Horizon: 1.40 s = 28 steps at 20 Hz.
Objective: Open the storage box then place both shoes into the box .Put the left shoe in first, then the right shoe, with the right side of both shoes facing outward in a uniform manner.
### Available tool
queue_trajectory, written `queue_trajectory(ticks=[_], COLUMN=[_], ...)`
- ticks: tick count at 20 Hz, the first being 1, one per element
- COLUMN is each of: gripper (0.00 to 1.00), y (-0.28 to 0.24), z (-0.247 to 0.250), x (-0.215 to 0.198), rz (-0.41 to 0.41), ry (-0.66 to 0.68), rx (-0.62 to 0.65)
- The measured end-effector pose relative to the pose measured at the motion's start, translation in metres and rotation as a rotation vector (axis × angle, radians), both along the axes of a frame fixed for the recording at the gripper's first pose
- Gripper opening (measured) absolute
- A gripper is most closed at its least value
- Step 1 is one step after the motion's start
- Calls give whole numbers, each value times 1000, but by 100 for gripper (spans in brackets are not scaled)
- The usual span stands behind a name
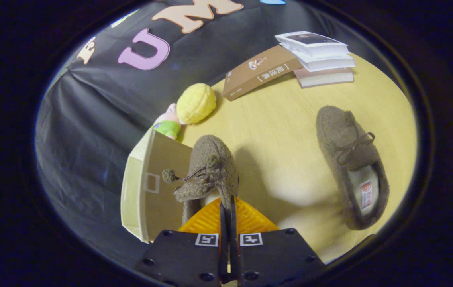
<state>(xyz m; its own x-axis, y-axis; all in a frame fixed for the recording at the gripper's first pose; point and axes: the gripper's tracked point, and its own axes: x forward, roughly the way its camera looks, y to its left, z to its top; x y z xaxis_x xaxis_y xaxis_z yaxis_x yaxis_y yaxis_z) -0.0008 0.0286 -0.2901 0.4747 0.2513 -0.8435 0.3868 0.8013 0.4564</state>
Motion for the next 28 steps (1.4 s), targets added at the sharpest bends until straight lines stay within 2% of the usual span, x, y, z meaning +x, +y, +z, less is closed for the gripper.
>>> queue_trajectory(ticks=[4,7,13,20,28], gripper=[6,6,6,6,6], y=[11,23,79,141,198], z=[47,71,99,83,37], x=[36,57,85,100,92], rz=[-34,-32,-10,45,101], ry=[-79,-106,-142,-129,-56], rx=[1,-4,74,55,-41])
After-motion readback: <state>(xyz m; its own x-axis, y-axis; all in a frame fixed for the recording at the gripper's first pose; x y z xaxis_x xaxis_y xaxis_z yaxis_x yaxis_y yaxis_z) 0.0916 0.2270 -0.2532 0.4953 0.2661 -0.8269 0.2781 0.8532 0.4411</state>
